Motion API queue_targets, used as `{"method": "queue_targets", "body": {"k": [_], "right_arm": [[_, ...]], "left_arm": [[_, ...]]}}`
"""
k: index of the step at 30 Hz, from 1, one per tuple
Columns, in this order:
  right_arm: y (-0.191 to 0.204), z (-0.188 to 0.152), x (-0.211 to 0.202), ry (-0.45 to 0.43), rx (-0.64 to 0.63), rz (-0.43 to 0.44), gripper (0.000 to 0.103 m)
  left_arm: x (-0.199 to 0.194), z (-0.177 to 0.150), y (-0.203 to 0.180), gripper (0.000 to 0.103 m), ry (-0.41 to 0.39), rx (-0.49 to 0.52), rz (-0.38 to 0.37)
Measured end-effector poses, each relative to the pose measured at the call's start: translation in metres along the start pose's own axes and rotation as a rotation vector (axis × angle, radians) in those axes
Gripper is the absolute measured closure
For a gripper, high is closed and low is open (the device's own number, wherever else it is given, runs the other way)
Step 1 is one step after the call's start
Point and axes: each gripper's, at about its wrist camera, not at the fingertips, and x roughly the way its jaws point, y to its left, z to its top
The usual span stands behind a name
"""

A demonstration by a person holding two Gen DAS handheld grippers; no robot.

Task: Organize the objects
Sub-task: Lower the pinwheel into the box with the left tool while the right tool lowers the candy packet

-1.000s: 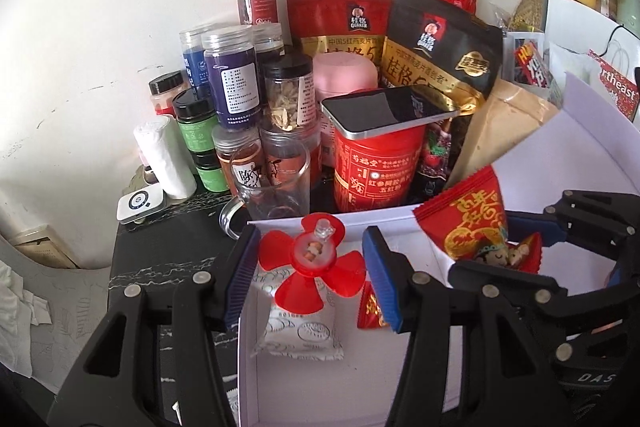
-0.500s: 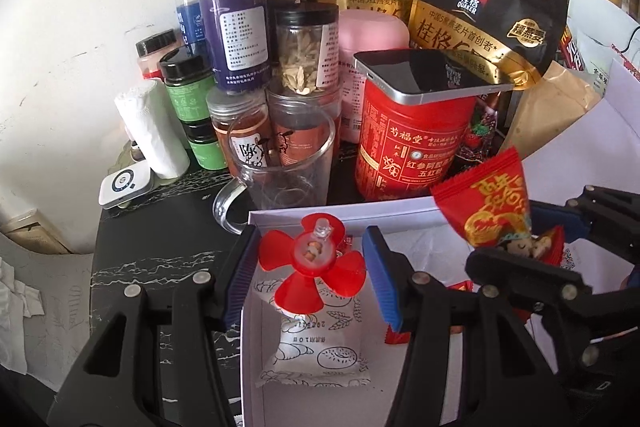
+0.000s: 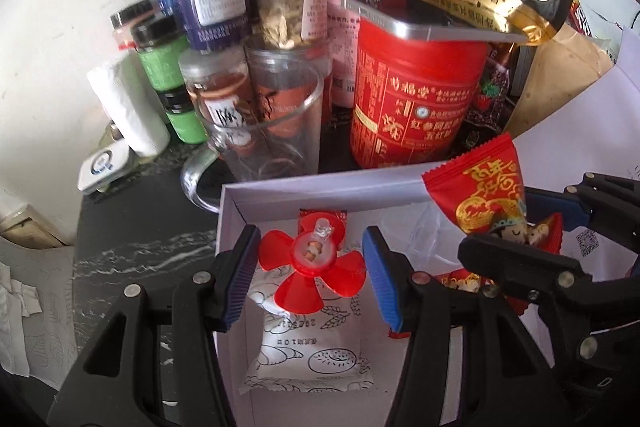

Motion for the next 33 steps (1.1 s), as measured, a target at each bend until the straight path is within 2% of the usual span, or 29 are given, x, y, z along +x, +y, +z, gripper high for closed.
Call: {"method": "queue_targets", "body": {"k": [3,14,21,25,33], "right_arm": [[-0.003,-0.002,0.006,0.016,0.017,0.0,0.064],[-0.005,-0.005,0.02,0.064,0.04,-0.002,0.063],[-0.007,-0.007,0.031,0.093,0.057,-0.042,0.062],[-0.008,-0.008,0.037,0.108,0.065,-0.026,0.062],[-0.011,-0.01,0.045,0.13,0.096,-0.03,0.062]], "left_arm": [[0.009,-0.003,0.001,0.051,0.038,-0.009,-0.025],[0.023,-0.008,0.001,0.051,0.082,0.004,-0.024],[0.035,-0.012,0.002,0.051,0.117,0.002,-0.022],[0.04,-0.013,0.004,0.051,0.135,-0.006,-0.031],[0.041,-0.012,0.004,0.051,0.134,-0.021,-0.035]]}}
